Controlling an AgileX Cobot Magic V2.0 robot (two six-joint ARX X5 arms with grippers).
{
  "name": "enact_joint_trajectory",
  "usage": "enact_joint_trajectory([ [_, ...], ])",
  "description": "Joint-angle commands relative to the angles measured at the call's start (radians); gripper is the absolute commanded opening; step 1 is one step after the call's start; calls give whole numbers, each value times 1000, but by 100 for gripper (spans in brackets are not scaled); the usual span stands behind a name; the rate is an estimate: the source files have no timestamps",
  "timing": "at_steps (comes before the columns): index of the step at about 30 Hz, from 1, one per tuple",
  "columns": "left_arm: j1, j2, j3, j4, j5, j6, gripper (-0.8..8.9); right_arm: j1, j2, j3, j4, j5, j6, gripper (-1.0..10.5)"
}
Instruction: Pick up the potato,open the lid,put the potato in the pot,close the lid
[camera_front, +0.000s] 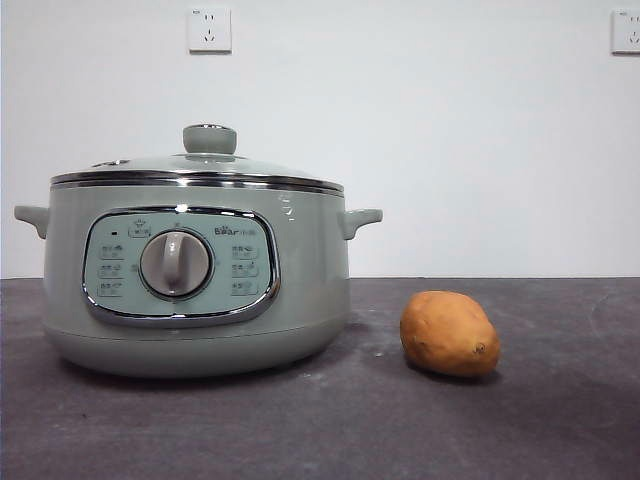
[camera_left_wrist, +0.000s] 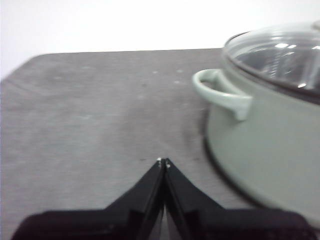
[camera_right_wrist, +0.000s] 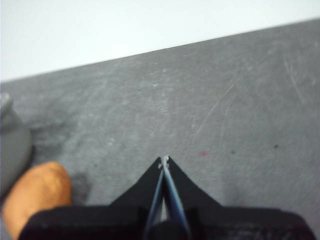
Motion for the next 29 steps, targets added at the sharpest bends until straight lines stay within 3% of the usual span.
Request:
enact_joint_trajectory([
  [1,3,-2,-15,8,93,-213,-3,-1,-3,-10,-9,-2,281,-16],
  [5,3,-2,-14,16,208,-379,-3,-1,-3,-10,-9,-2,476,-16],
  [11,3,-2,-13,43,243,-434,-4,-1,-3,-6,-9,-47,493,-16],
  [15,3,-2,11,42,261,-435,-7,-1,5,14,-12,-103,453,-16],
  [20,3,9,100,-32,259,-420,-7,-1,72,94,-26,-107,380,-16],
  [25,3,72,222,-80,259,-346,-7,-1,198,221,-33,-106,232,-16],
  [29,3,161,340,-109,260,-261,-7,-1,325,354,-48,-106,156,-16],
])
